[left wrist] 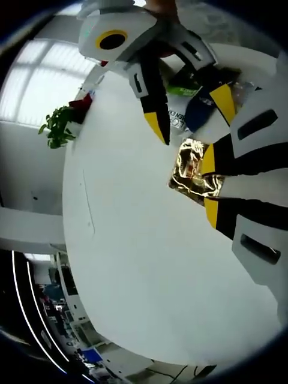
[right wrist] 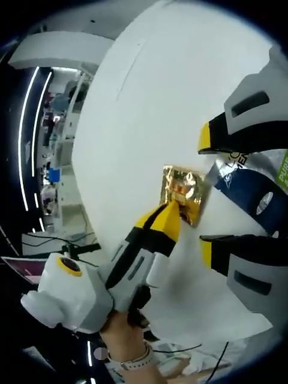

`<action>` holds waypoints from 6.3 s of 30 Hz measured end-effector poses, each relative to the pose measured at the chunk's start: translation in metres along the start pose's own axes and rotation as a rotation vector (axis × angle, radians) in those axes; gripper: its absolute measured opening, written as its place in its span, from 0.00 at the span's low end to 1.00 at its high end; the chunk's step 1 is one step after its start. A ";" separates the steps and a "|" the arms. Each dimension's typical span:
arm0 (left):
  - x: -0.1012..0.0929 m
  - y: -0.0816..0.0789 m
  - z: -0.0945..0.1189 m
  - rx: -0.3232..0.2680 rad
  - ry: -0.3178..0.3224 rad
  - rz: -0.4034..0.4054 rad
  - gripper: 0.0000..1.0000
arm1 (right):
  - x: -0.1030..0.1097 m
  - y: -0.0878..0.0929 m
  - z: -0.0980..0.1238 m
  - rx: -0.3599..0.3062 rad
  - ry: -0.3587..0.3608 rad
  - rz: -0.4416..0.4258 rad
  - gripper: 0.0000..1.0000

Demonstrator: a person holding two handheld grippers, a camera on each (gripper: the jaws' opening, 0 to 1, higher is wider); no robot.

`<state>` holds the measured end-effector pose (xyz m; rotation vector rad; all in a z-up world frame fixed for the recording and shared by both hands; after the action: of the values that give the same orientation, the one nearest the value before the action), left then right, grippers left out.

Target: Arrange the skincare products in the storage area until every visible bottle or jar stands upright without overlapping.

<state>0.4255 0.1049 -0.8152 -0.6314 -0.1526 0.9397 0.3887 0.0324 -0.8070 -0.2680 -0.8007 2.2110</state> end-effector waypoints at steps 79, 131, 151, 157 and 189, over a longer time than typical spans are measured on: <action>0.009 0.004 0.004 -0.054 0.023 0.190 0.02 | 0.002 -0.031 -0.010 -0.071 -0.082 -0.234 0.01; -0.059 0.027 0.079 -0.175 0.329 -0.356 0.07 | 0.067 -0.010 0.049 -0.029 -0.258 0.260 0.01; -0.044 0.036 0.057 -0.056 0.349 -0.064 0.01 | 0.050 -0.005 0.022 0.059 -0.222 0.157 0.01; -0.040 0.036 0.051 -0.009 0.330 -0.078 0.01 | 0.049 -0.003 0.016 0.080 -0.214 0.148 0.01; -0.048 0.038 0.019 0.168 0.280 -0.217 0.00 | 0.040 0.010 0.006 0.068 -0.032 0.364 0.14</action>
<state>0.3630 0.0915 -0.8139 -0.5717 0.1053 0.6402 0.3529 0.0530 -0.8065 -0.3695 -0.7368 2.5837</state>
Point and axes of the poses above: the point that each gripper's makers call its tool centre point, and the gripper's own axes: z roughly backward along the fingers, x roughly to its left, y roughly out of its underside, the point moved 2 cm from there along z, roughly backward along the fingers, and after that the axes turned 13 degrees about x, right-handed, at the moved point
